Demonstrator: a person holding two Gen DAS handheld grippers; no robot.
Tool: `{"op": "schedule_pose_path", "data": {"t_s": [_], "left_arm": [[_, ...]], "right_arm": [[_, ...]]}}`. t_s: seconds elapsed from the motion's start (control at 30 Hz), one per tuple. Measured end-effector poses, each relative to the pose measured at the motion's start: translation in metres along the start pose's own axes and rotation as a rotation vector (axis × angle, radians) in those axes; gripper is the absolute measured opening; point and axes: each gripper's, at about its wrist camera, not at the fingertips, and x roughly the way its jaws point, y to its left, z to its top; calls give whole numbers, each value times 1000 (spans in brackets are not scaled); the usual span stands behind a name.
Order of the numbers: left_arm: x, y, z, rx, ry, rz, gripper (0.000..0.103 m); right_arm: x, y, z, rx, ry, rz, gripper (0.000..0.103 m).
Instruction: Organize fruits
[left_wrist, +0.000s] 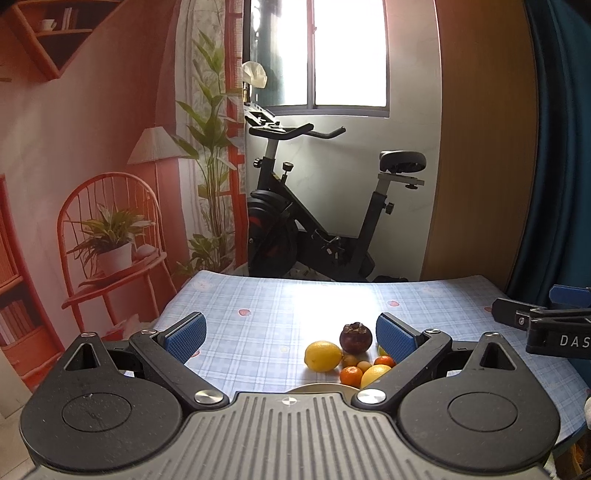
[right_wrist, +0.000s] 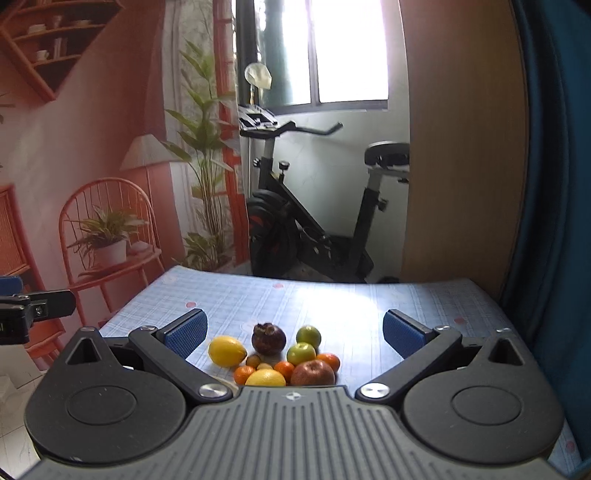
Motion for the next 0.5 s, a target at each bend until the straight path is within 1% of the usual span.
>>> {"op": "schedule_pose_path", "data": {"t_s": [0.1,0.23,0.3,0.33,0.4,0.47,0.5], "left_arm": [[13,0,-6,19,-29,45,99],[36,4,-13,11,-19,57,99],[48,9,-17,1,-19,33,97],[52,12,-19,-12,-18,10,95],[62,19,-22,-53,-15,-26,94],[73,25,-28,-91,-10,-28,91],[78,24,-30,-92,-8,-25,89]], "right_arm": [[23,-8,-7,25,-7,11,103],[59,-19,-22,79,10,-8,103],[73,-22,-31,94,-3,-42,103],[79,-24,-37,105,-21,-51,103],[88,-28,-49,118,-45,-40,103],[98,-32,-59,116,-31,-27,103],[105,-33,-62,108,-14,-20,103]]}}
